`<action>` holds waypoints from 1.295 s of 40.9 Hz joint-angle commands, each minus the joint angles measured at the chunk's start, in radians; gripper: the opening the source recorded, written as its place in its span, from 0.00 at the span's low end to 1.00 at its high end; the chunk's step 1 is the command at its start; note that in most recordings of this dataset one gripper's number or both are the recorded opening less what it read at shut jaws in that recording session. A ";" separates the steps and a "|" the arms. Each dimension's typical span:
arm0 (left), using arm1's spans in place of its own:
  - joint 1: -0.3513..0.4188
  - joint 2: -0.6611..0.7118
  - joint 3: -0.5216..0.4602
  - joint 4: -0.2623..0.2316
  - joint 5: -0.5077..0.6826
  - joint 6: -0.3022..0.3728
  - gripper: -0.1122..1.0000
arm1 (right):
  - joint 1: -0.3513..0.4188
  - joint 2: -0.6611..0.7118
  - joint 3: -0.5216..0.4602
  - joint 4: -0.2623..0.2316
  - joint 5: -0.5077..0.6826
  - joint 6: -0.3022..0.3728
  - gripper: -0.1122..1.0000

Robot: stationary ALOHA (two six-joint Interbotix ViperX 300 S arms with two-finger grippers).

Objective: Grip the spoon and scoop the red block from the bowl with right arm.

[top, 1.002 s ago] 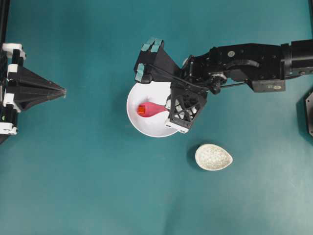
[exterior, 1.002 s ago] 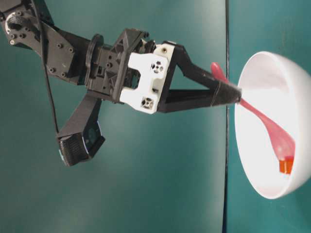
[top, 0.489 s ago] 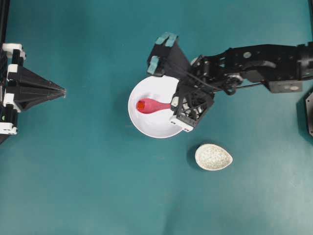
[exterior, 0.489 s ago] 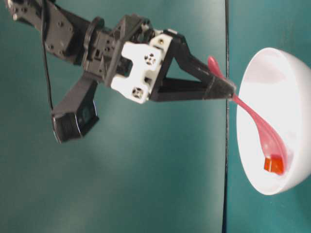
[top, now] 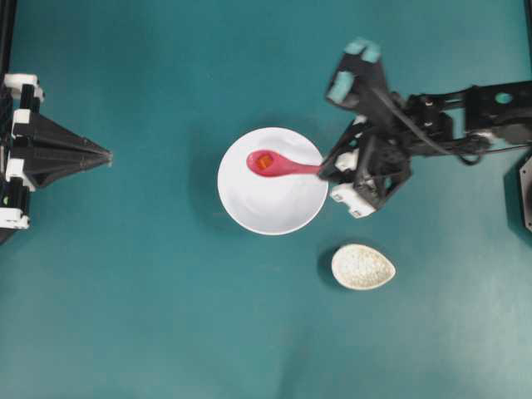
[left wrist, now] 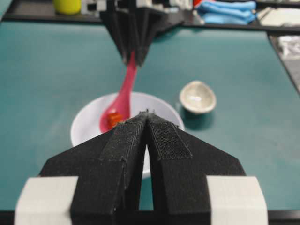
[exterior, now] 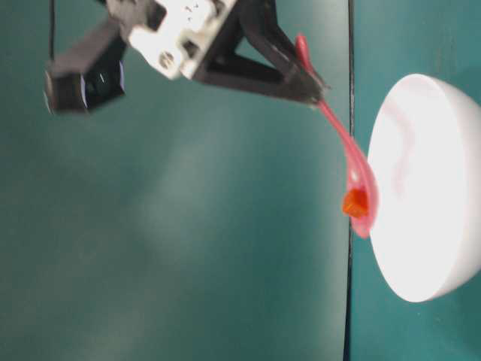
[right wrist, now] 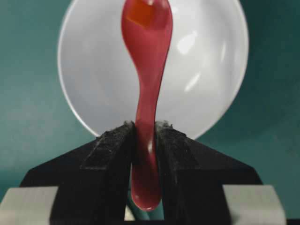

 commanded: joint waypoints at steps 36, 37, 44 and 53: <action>-0.003 -0.006 -0.029 0.003 0.054 -0.021 0.10 | 0.002 -0.210 0.031 0.006 -0.058 0.044 0.30; -0.003 -0.005 -0.029 0.003 0.055 -0.021 0.10 | 0.003 -0.212 0.031 0.006 -0.058 0.044 0.30; -0.003 -0.006 -0.029 0.003 0.060 -0.023 0.10 | 0.002 -0.227 0.029 0.005 -0.058 0.044 0.30; -0.003 -0.006 -0.029 0.003 0.063 -0.023 0.10 | 0.003 -0.241 0.031 0.006 -0.057 0.044 0.30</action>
